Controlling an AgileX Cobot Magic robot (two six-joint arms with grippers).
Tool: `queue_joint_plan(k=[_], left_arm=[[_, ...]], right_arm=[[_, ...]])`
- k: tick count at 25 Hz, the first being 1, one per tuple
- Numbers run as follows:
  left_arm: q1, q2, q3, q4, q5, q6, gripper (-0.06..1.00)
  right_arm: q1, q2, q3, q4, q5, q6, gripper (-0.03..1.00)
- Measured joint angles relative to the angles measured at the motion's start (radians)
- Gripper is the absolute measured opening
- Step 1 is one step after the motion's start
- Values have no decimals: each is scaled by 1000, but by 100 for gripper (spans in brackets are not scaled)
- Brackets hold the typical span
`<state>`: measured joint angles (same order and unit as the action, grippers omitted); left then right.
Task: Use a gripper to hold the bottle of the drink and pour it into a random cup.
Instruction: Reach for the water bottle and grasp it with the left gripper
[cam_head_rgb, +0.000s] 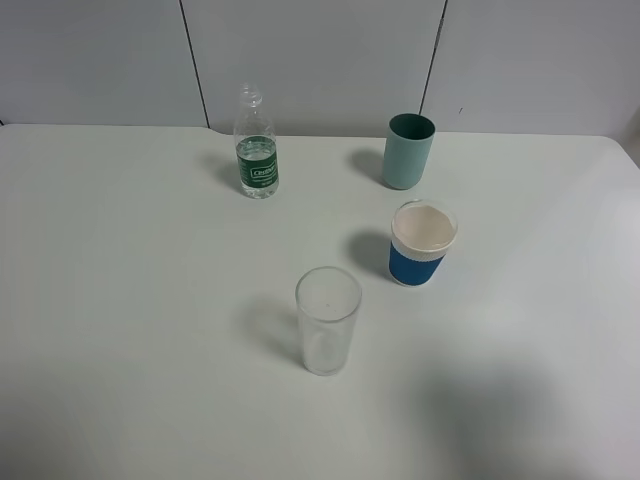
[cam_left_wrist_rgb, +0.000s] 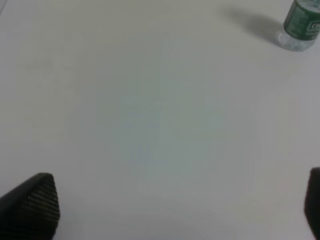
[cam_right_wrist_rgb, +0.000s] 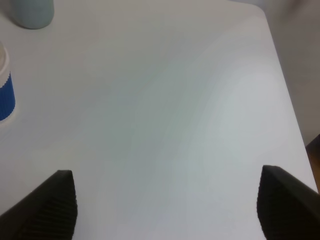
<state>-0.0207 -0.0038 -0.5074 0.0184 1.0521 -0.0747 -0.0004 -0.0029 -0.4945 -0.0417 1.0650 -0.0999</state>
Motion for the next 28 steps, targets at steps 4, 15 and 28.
queue_joint_plan(k=[4, 15, 28], left_arm=[[0, 0, 0, 0, 0, 0, 100], [0, 0, 0, 0, 0, 0, 100], [0, 0, 0, 0, 0, 0, 100]], right_arm=[[0, 0, 0, 0, 0, 0, 74], [0, 0, 0, 0, 0, 0, 74], [0, 0, 0, 0, 0, 0, 74]])
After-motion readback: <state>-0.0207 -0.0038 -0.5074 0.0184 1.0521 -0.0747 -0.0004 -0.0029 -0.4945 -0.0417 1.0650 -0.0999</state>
